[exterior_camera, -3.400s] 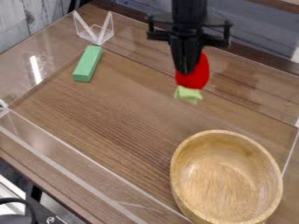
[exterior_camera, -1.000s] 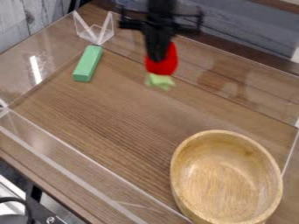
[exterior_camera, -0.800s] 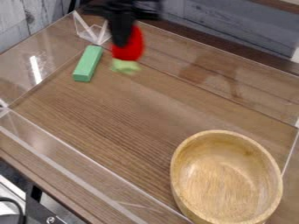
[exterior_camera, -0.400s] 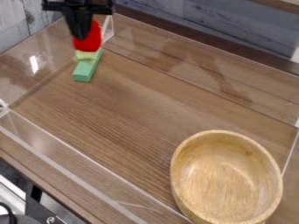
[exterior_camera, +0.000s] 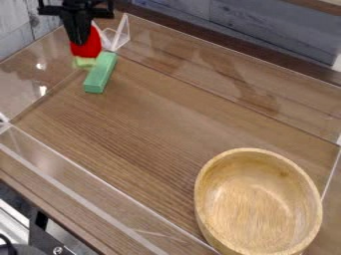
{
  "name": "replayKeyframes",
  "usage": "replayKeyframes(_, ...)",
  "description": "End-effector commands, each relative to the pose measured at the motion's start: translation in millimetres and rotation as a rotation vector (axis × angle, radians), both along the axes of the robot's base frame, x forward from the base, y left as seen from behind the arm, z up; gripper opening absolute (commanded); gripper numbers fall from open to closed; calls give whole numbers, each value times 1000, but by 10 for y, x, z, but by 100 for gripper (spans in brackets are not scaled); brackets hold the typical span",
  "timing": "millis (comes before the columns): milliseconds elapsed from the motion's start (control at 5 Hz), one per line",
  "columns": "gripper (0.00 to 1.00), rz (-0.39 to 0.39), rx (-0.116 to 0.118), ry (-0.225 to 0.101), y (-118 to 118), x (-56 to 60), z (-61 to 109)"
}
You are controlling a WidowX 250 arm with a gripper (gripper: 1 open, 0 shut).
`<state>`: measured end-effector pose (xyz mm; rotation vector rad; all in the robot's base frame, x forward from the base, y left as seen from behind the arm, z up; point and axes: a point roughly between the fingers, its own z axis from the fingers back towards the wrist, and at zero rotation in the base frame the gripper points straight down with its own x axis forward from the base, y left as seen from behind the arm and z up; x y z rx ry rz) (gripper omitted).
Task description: Move the red object to the left side of the table
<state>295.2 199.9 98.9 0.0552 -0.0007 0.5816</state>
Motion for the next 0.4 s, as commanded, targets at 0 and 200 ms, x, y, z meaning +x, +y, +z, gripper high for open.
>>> replayKeyframes(0,0,-27,47,-42,159,70,121)
replayKeyframes(200,0,58,52,-26,171,96,-12)
